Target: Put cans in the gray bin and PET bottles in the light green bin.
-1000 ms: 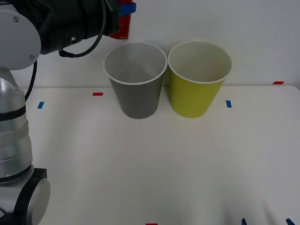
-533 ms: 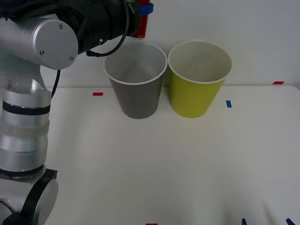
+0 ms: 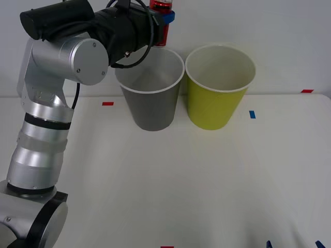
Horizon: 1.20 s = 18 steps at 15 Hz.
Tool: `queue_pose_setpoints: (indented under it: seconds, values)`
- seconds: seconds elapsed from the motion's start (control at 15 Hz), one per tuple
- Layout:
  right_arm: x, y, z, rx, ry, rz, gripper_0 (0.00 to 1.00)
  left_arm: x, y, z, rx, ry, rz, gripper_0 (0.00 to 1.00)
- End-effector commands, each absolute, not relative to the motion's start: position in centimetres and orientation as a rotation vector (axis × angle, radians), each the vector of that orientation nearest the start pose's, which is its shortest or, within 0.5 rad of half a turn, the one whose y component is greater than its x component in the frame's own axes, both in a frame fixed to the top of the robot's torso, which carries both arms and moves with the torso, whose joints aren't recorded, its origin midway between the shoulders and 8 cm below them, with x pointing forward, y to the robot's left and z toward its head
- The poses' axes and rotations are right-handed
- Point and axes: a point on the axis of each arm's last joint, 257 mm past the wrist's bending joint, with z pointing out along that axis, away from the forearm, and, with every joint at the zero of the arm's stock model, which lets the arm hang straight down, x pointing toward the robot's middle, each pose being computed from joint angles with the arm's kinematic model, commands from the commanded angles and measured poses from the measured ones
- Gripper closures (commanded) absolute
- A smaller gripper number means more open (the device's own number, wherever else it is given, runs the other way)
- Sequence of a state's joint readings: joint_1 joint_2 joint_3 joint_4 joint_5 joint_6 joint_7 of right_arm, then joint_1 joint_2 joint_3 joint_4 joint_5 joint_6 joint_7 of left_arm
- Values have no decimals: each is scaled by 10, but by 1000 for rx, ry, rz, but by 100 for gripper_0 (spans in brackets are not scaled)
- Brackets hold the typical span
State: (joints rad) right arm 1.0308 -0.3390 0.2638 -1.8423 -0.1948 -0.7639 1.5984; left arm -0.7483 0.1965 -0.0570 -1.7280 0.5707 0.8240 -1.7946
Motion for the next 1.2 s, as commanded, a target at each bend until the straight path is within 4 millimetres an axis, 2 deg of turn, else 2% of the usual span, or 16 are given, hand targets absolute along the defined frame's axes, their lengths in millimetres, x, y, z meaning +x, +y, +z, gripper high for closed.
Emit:
queue_pose_setpoints:
  seconds: [0.07, 0.2, 0.53, 0.6, 0.67, 0.73, 0.8, 0.87, 1.2]
  values:
    - [196, -273, -287, 4, 1588, -12, 0, 607, 31, 64, 533, 1489, -340, 100]
    - [196, -273, -287, 4, 1588, -12, 0, 609, 38, 58, 516, 1488, -335, 100]
    - [196, -273, -287, 4, 1588, -12, 0, 609, 39, 55, 511, 1483, -336, 100]
    - [196, -273, -287, 4, 1588, -12, 0, 609, 39, 55, 511, 1484, -340, 86]
    - [196, -273, -287, 4, 1588, -12, 0, 609, 42, 55, 512, 1484, -335, 30]
    - [196, -273, -287, 4, 1588, -12, 0, 610, 42, 55, 512, 1484, -331, 17]
    - [196, -273, -287, 4, 1588, -12, 0, 610, 44, 56, 514, 1481, -327, 10]
    - [196, -273, -287, 4, 1588, -12, 0, 611, 46, 55, 515, 1483, -318, 7]
    - [196, -273, -287, 4, 1588, -12, 0, 612, 52, 57, 515, 1483, -304, 7]
